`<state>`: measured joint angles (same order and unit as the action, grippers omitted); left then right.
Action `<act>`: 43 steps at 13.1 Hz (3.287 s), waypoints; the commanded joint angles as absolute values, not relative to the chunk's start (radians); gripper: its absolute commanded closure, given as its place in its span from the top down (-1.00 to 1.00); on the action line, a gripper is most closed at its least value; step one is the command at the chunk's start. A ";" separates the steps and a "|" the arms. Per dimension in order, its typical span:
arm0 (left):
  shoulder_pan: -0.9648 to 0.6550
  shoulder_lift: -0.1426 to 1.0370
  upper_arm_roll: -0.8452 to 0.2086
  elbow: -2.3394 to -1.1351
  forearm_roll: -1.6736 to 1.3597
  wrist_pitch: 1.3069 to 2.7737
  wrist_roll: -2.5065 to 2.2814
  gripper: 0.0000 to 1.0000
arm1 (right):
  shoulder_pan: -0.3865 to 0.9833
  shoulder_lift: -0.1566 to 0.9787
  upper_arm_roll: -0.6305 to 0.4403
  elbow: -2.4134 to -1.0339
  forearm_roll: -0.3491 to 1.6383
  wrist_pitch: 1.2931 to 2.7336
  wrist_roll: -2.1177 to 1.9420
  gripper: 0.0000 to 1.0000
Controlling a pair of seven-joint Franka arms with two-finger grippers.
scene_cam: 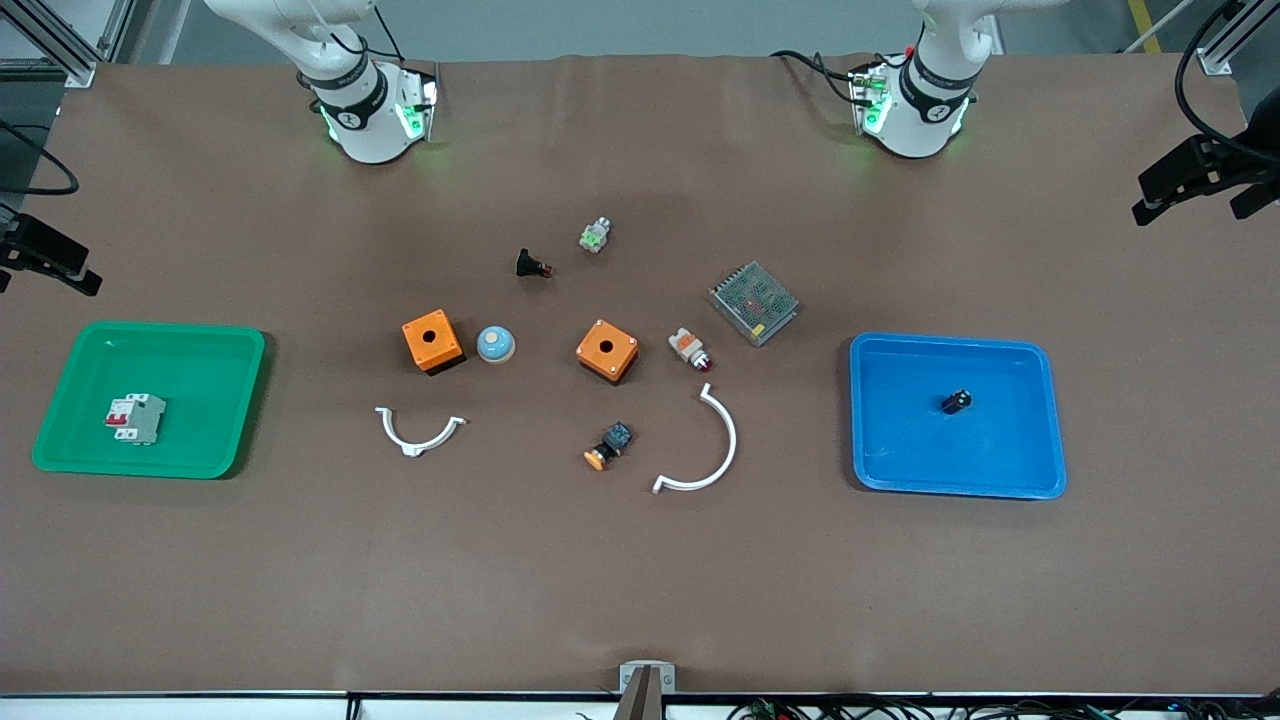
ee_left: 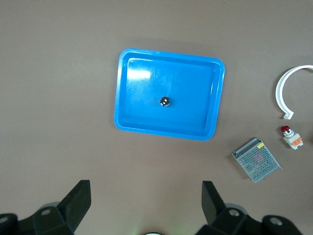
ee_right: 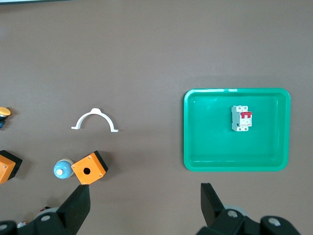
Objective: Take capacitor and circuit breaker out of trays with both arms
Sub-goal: 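Reach the left gripper to the capacitor while the right gripper reaches the breaker, then grasp the black capacitor with the left gripper while the right gripper grasps the breaker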
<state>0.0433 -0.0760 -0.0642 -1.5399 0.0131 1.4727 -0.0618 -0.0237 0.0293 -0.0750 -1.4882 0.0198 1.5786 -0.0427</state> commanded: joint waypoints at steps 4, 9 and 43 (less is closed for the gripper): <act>0.044 -0.064 -0.069 -1.516 0.025 1.456 -0.061 1.00 | -0.009 0.029 -0.069 -1.473 0.023 1.562 -0.035 1.00; 0.051 0.049 -0.066 -1.528 0.026 1.535 -0.046 1.00 | -0.012 0.029 -0.071 -1.473 0.023 1.562 -0.032 1.00; 0.046 0.476 -0.080 -1.985 0.015 2.329 -0.067 -0.96 | -0.410 0.706 -0.072 -1.503 0.034 2.112 -0.578 0.99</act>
